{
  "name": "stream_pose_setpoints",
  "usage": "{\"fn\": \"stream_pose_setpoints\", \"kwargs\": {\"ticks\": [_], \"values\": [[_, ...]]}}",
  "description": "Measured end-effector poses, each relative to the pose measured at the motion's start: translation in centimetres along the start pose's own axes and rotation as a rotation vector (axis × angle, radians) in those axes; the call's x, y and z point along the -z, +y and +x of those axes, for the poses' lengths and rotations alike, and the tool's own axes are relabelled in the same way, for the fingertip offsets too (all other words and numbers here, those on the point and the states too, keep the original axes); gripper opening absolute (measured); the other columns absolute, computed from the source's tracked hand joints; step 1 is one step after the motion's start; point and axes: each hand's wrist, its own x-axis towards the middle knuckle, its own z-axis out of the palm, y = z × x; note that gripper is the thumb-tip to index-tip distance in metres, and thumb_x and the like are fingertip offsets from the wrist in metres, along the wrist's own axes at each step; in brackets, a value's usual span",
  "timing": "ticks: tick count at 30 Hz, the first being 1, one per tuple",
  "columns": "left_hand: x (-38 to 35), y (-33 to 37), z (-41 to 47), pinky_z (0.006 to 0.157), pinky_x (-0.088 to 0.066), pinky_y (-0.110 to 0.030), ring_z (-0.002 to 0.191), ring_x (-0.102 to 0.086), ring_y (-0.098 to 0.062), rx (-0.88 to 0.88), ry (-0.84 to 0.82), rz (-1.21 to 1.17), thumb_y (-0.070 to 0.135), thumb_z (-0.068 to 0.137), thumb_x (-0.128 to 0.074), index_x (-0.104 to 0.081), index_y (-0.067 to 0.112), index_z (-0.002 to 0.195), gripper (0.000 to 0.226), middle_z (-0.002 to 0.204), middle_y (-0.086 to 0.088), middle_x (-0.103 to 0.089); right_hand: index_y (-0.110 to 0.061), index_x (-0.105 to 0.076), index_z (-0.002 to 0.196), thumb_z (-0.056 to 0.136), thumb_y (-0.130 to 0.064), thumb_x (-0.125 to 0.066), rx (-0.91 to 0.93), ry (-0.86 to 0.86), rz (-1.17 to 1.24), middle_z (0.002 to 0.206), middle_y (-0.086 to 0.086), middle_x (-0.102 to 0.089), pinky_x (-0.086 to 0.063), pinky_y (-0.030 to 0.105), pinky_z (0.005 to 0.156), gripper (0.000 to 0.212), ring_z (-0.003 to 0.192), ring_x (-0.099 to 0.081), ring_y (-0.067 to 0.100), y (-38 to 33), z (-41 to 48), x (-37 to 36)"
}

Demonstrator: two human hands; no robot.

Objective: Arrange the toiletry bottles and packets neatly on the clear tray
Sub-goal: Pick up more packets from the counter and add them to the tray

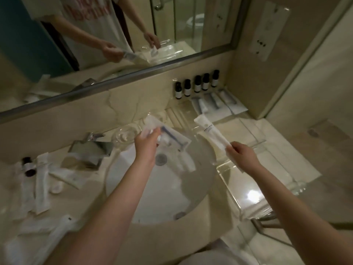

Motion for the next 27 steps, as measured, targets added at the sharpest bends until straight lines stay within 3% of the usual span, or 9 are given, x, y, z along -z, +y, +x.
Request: {"fn": "stream_pose_setpoints", "kwargs": {"ticks": [4,6,11,17,21,27], "values": [[-3.0,-0.2,0.2,0.072,-0.045,-0.032,0.078,-0.057,-0.017,0.001,0.012,0.047,0.018,0.083,-0.066,-0.062,0.023,0.073,0.011,0.078,0.001,-0.059,-0.013,-0.060,0.083,0.093,-0.027,-0.050,0.040,-0.069,-0.361,0.086,0.013,-0.064,-0.042,0.035,0.067,0.020,0.087,-0.058,0.033,3.2,3.8,2.8],[-3.9,-0.3,0.4,0.071,-0.045,-0.031,0.077,-0.057,-0.017,-0.016,0.017,0.072,0.019,0.083,-0.066,-0.062,0.024,0.073,0.011,0.078,0.000,-0.059,-0.015,-0.065,0.101,0.094,-0.029,-0.049,0.105,-0.106,-0.515,0.102,0.013,-0.063,-0.045,0.037,0.078,0.023,0.102,-0.055,0.033,3.9,5.9,3.6],[-5.2,-0.4,1.5,0.072,-0.047,-0.033,0.080,-0.059,-0.019,-0.028,0.040,0.123,0.020,0.083,-0.066,-0.063,0.021,0.076,0.008,0.083,-0.005,-0.061,-0.024,-0.058,0.124,0.094,-0.029,-0.048,0.188,-0.266,-0.720,0.118,0.009,-0.056,-0.040,0.036,0.089,0.032,0.116,-0.046,0.028,3.8,10.6,4.0],[-5.7,-0.4,3.0,0.082,-0.052,-0.038,0.085,-0.063,-0.021,-0.033,0.063,0.116,0.018,0.083,-0.067,-0.065,0.021,0.080,0.004,0.086,-0.003,-0.064,-0.025,-0.056,0.126,0.091,-0.019,-0.048,0.250,-0.180,-0.771,0.115,0.006,-0.058,-0.039,0.036,0.089,0.036,0.113,-0.048,0.026,4.6,13.9,2.7],[-6.2,-0.5,3.8,0.080,-0.051,-0.037,0.083,-0.062,-0.022,-0.033,0.088,0.114,0.018,0.082,-0.068,-0.064,0.021,0.077,0.007,0.081,-0.002,-0.063,-0.026,-0.053,0.127,0.088,-0.017,-0.046,0.247,-0.119,-0.799,0.114,0.006,-0.057,-0.037,0.036,0.089,0.041,0.110,-0.048,0.027,4.9,14.5,1.5],[-6.9,-1.0,4.3,0.080,-0.052,-0.034,0.083,-0.063,-0.020,0.000,0.097,0.127,0.017,0.082,-0.068,-0.066,0.015,0.090,0.008,0.085,-0.003,-0.065,-0.019,-0.047,0.132,0.090,-0.017,-0.047,0.204,-0.013,-0.701,0.129,0.009,-0.050,-0.034,0.041,0.097,0.043,0.120,-0.043,0.030,5.6,13.9,-0.4]]}}
